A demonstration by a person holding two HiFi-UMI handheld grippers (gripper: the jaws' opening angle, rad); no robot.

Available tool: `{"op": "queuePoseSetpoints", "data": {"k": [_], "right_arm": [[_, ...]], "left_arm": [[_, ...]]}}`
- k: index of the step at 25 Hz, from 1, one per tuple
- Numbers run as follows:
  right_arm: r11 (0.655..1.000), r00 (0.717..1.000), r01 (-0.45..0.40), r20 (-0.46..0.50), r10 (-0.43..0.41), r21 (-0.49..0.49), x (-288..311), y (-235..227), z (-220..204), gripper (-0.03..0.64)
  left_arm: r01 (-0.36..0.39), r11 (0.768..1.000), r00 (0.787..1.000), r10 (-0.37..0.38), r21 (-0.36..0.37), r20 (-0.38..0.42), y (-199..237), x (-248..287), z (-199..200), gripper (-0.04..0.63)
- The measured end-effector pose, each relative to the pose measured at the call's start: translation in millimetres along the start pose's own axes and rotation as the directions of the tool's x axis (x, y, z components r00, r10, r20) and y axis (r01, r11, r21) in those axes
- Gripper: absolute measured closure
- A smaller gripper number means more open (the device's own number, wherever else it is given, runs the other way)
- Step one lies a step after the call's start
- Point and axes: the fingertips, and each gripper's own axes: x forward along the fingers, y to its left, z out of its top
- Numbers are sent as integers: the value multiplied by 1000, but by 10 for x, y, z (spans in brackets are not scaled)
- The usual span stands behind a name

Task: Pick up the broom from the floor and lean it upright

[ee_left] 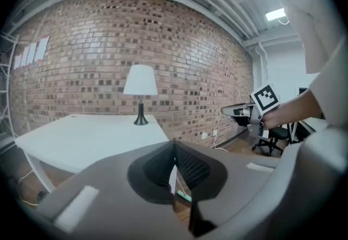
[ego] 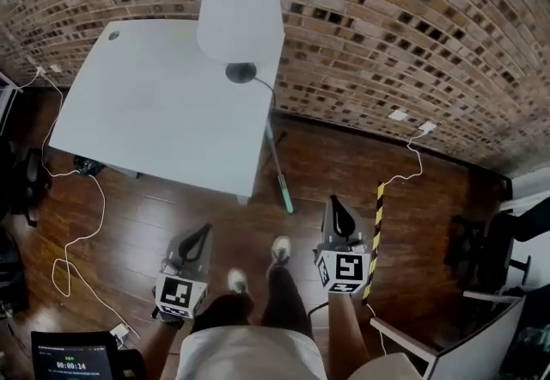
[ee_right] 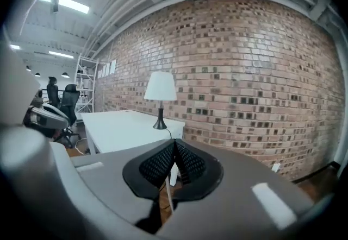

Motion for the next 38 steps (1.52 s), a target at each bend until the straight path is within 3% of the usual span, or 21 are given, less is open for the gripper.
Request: {"op": "queuePoseSetpoints", "data": {"k": [5,10,17,23,27,32,38], "right_arm": [[1000,998,-10,66,12,-23,-404,-49,498,603],[1000,994,-5,105,5,-1,-732,-111,793,603],[999,993,-45,106,45,0,-1044,-120,824,603],[998,990,-67,127,68,-16,-1100,-198,935,603],[999,991,-38,132,36,9,-1096,-358,1003,603],[999,990,-32,138,31,2,-1064,-414,1106,603],[998,991,-57,124,55,9,-1123,-280,1022,603]], "left_arm": [[8,1000,988,-8,1,154,-96,-198,639,594],[-66,998,973,66,-7,223,-12,-359,1154,594],[-137,990,963,128,23,238,-69,-499,1441,594],[-123,992,966,110,43,233,-300,-436,1430,594],[-114,993,972,104,36,213,-393,-365,1411,594],[-126,991,967,112,45,230,-324,-363,1541,594],[-137,990,970,127,36,207,-253,-468,1430,594]]}}
